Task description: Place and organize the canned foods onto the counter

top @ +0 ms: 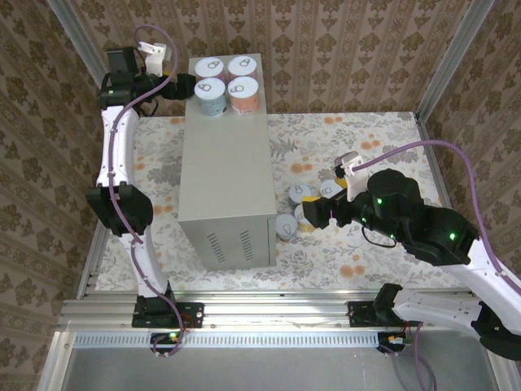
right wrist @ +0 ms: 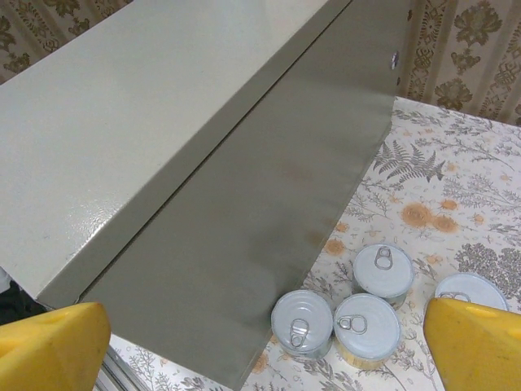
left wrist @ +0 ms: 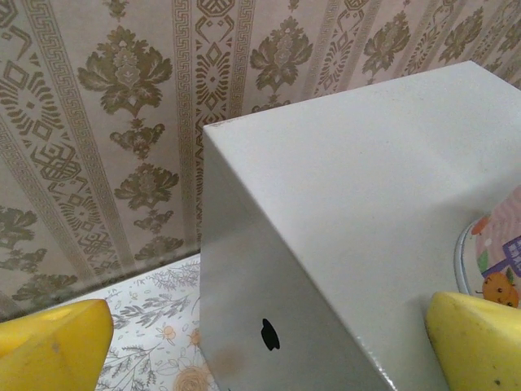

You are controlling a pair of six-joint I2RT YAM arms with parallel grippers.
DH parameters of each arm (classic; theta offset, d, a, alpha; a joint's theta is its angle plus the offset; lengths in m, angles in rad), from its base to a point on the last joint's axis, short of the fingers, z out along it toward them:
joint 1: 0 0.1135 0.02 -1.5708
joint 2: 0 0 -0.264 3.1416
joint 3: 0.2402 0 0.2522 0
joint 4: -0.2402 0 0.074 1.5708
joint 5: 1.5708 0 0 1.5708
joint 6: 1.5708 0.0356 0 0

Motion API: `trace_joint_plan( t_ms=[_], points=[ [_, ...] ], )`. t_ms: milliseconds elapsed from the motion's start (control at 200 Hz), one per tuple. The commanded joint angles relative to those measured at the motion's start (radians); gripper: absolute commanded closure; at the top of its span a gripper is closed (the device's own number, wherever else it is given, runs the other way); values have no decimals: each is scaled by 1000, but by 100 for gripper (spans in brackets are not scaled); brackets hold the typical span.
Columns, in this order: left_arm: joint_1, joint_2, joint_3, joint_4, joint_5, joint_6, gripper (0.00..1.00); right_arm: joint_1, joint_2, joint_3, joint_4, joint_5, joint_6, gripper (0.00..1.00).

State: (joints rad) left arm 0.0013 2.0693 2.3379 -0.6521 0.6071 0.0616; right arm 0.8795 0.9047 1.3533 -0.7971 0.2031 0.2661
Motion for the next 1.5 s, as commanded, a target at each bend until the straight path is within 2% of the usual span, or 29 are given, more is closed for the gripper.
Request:
trace_joint_plan(
  t_ms=[0,415,730,1005,1105,1245,1360,1495],
  points=[
    [-27,36,8,-80,29,43,0,-7,-17,-11,-5,16,17,0],
    [-33,35,8,-78,29,41,0,-8,-27,-23,0,16,17,0],
    [-2,-24,-11,-33,-48,-26,0,-8,-24,-29,6,26,23,0],
    [12,-157,-104,-37,-104,-67,0,-7,-25,-34,9,59,37,0],
    [11,-243,-213,-14,-128,-81,0,-8,-27,-35,6,82,46,0],
    [10,-383,-369,28,-145,-97,0,-8,-15,-13,-34,179,82,0],
    [-2,-458,-384,-68,-186,-94,0,-33,5,-2,-71,247,125,0],
    [-42,-555,-387,-203,-253,-81,0,-129,40,-2,-118,228,171,0]
  ],
)
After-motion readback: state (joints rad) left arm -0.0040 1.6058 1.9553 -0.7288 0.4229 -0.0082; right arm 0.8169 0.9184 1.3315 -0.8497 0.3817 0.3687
